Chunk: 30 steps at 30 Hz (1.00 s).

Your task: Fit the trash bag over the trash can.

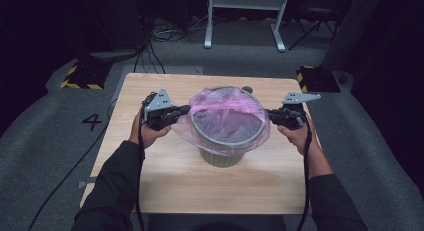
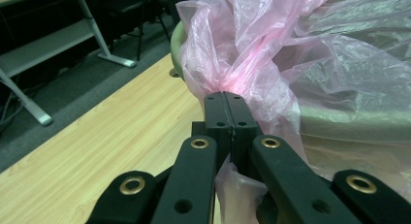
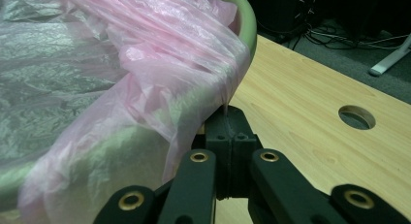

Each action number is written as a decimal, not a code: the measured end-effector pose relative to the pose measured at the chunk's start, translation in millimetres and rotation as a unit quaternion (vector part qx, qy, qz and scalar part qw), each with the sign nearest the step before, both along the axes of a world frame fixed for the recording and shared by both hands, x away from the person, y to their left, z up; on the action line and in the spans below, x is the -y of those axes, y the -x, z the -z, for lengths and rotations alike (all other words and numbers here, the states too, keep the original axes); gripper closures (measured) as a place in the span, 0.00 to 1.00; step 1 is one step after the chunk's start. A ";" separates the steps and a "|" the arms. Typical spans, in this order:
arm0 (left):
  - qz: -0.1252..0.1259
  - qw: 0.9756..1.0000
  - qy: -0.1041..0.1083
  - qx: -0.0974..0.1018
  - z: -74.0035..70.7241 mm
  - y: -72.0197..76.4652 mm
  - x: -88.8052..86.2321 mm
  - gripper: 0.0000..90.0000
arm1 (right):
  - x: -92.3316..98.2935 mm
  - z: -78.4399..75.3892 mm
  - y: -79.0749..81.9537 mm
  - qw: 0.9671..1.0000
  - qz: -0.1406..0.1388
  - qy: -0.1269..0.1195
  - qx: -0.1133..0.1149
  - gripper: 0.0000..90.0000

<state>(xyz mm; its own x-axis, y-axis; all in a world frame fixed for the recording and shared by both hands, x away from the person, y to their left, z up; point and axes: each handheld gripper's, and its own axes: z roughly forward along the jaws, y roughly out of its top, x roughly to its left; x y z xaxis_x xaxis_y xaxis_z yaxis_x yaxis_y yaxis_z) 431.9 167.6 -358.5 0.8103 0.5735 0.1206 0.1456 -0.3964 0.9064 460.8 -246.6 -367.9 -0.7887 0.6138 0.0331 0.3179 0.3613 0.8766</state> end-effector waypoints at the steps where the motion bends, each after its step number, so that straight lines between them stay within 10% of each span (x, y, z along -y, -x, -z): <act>1: 0.000 1.000 -0.001 0.001 0.0 -0.4 2.0 1.00 | 0.0 0.0 0.0 1.000 0.000 0.000 0.000 1.00; 14: -0.039 0.998 0.052 -0.008 -6.5 -30.8 8.4 1.00 | 14.0 -14.0 -11.1 0.996 0.075 -0.039 0.035 1.00; 20: -0.061 0.994 0.044 -0.075 11.4 -56.2 17.5 0.95 | -3.1 5.7 -33.9 0.996 0.080 -0.026 -0.023 1.00; 30: -0.073 0.991 0.058 -0.094 22.4 -65.8 26.4 0.87 | -9.1 19.0 -41.3 0.995 0.073 -0.030 -0.057 1.00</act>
